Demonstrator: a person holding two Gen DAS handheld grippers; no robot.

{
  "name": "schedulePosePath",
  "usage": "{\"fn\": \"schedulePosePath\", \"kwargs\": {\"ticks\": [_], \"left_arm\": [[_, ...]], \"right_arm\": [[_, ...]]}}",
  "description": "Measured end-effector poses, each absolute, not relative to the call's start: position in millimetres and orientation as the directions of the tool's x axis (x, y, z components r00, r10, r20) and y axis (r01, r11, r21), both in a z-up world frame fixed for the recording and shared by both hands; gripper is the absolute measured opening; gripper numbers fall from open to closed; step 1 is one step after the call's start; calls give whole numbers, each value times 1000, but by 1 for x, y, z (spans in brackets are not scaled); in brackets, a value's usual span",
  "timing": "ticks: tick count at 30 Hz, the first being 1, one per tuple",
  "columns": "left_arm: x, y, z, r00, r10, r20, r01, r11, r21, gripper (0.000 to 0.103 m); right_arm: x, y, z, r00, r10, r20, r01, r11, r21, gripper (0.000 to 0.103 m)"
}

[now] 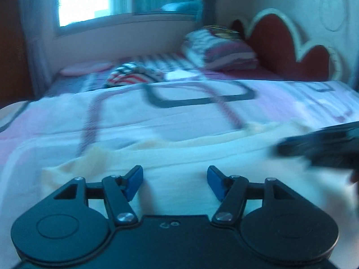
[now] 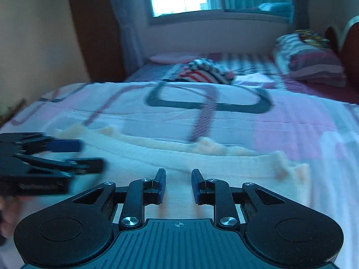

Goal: Fold small clothes

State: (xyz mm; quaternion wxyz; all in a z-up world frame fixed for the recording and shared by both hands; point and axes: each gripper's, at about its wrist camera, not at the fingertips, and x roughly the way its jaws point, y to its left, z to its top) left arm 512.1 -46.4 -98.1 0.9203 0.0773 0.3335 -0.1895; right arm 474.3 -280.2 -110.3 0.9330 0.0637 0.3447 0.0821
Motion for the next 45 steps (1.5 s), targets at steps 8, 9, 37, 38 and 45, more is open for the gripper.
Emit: {"fn": "schedulePosePath", "kwargs": {"ticks": [8,9,37,38,45], "left_arm": [[495,-21,-79,758,-277,-590,363,931,29,66],[486,-25,-75,760,-296,-579,375,927,18,68],[396,-1,-81,736,-231,-636,344,937,57,70],[388,-3,-76,741,-250,-624,350,936,40,71],[340,-36,-86,705,-287,-649,388,922,14,71]], "right_arm": [[468,-318,-105,766,70,-640,11,992,123,23],[457,-312,-98,775,98,-624,-20,991,131,23],[360,-297,-96,729,103,-676,1,988,152,24],[352,-292,-87,747,110,-656,-17,989,146,24],[304,-219,-89,700,286,-654,-223,958,179,24]]}}
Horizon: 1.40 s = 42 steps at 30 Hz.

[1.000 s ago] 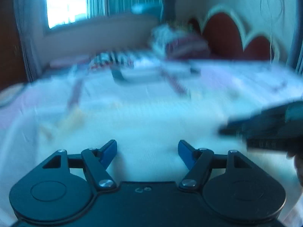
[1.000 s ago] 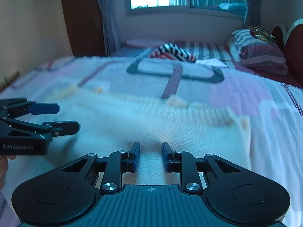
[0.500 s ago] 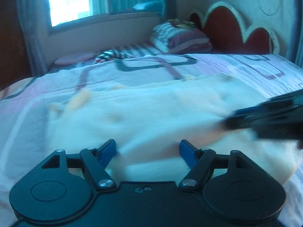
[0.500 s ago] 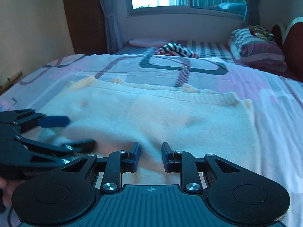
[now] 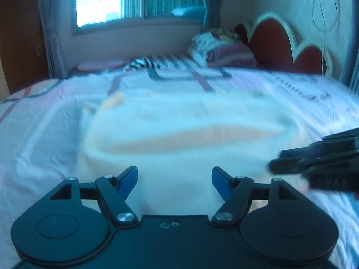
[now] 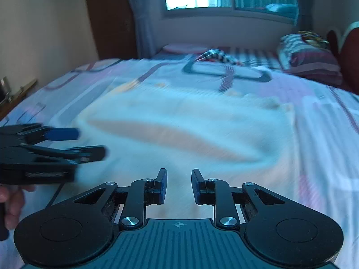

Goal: Fold small clothes

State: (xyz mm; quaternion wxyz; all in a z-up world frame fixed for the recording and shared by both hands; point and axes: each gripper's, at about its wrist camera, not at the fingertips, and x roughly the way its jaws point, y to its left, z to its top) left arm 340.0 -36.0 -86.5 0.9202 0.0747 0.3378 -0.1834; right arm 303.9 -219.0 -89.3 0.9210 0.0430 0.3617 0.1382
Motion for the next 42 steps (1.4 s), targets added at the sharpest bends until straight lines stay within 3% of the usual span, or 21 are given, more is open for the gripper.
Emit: {"fn": "schedulePosePath", "kwargs": {"ticks": [7,18,37,42], "left_arm": [[331,-22,-96,689,-260,-676,357,934,4,73],[316,13,-95,695,-206,-689,292,956,10,74],[313,14,-95,671,-167,-722,275,961,33,75],[306,30,-80,659,-117,-743,184,983,9,74]], "right_arm": [[291,-210,-105,680,274,-680,-193,962,194,23],[255,-288,-105,677,106,-728,-14,991,132,23],[251,-290,-106,666,85,-741,-4,994,110,23],[247,-292,-92,666,88,-741,13,992,129,23]]}}
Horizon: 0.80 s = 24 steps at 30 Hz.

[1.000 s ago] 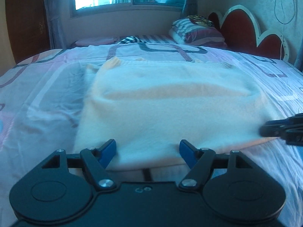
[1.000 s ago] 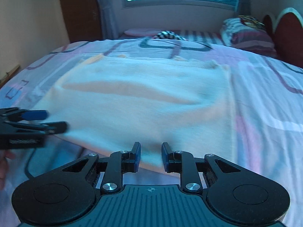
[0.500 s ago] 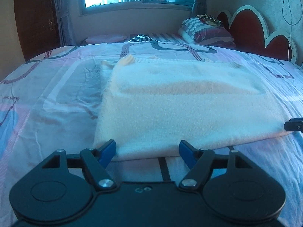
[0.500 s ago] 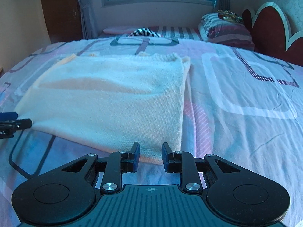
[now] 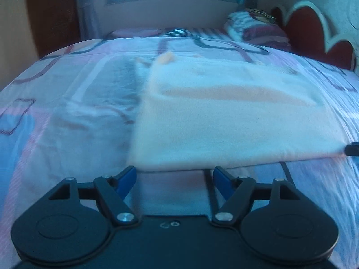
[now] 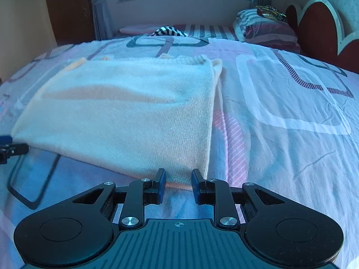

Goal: Fold small clothes

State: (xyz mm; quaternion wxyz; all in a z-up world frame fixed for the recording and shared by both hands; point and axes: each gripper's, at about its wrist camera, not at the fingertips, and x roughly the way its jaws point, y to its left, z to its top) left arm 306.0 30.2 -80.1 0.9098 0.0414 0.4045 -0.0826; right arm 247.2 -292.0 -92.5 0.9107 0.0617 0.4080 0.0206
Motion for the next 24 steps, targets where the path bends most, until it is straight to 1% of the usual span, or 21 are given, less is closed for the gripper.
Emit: {"fn": "schedulePosePath", "kwargs": {"ticks": [4,5,7,9,10,13,16,18,19,20,22,24], "left_arm": [[293,53,-73,663,-137,-736,107,990,-89,70],[292,56,-73,658,-145,-739,93,989,-112,63],[290,59,-72,656,-158,-738,43,984,-172,54],[290,64,-71,660,-195,-726,-18,962,-274,53],[290,67,-72,662,-223,-715,-37,944,-329,50],[297,67,-78,651,-294,-700,-89,886,-455,45],[305,72,-93,635,-362,-683,-161,802,-575,43],[309,76,-106,642,-384,-664,-228,731,-643,43],[310,80,-111,664,-390,-638,-253,686,-683,43],[312,82,-116,678,-397,-618,-276,642,-715,43],[317,84,-122,703,-398,-589,-306,579,-756,43],[324,81,-126,719,-393,-574,-311,556,-771,43]], "right_arm": [[228,-294,-73,700,112,-705,9,986,165,23],[223,-294,-69,706,116,-699,10,985,174,23],[214,-295,-64,715,130,-687,13,980,198,23],[208,-293,-58,723,137,-677,9,978,208,23],[205,-292,-56,727,136,-673,9,978,207,23],[204,-285,-47,741,149,-655,-5,976,216,23],[209,-281,-43,752,175,-635,-28,972,235,23],[219,-278,-42,753,207,-625,-43,963,267,22],[224,-276,-42,753,217,-621,-50,960,276,14],[232,-274,-42,752,231,-617,-62,957,282,10],[247,-270,-42,749,248,-614,-77,954,291,9],[265,-267,-43,749,270,-605,-93,947,307,9]]}}
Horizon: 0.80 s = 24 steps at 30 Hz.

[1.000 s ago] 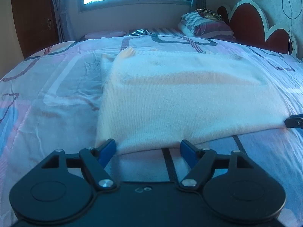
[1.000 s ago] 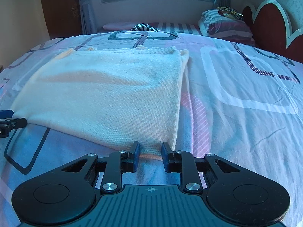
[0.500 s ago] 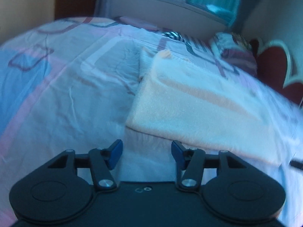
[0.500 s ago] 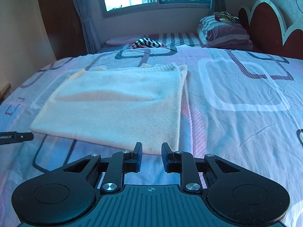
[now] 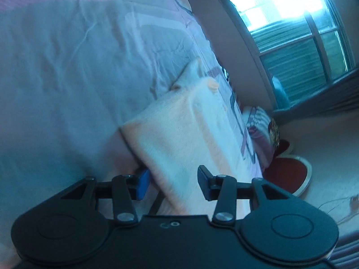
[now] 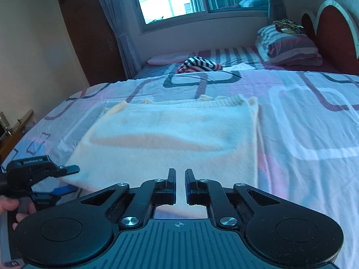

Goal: Fold small clothes

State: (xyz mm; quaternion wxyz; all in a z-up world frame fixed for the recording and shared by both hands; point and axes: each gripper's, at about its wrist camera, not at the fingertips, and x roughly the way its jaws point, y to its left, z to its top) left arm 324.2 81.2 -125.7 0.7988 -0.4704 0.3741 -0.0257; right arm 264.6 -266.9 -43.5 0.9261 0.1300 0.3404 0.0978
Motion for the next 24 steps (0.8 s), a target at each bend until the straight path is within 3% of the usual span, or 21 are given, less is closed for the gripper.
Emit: {"fn": "schedulePosePath", "kwargs": {"ticks": [4,8,14,19,21,23,24], "left_arm": [[339,72,-131,756,-368,-541,-303,535,-788,39],[353,71,-143,782,-342,-522,-322,496,-807,19],[370,73,-144,782,-331,-528,-331,496,-802,7],[360,69,-120,840,-307,-448,-216,568,-794,6],[364,68,-122,826,-295,-481,-231,600,-766,8],[367,73,-130,811,-261,-523,-300,581,-757,24],[367,77,-134,815,-253,-521,-314,563,-764,23]], "right_arm": [[304,-259,-50,741,307,-597,-118,935,334,9],[341,-247,-63,728,344,-593,-145,923,357,9],[382,-230,-84,720,370,-587,-160,912,378,9],[395,-227,-104,694,345,-632,-134,924,358,6],[394,-229,-105,693,345,-633,-132,924,360,6],[394,-228,-105,693,343,-634,-131,925,357,6],[394,-228,-105,693,341,-636,-130,926,355,6]]}}
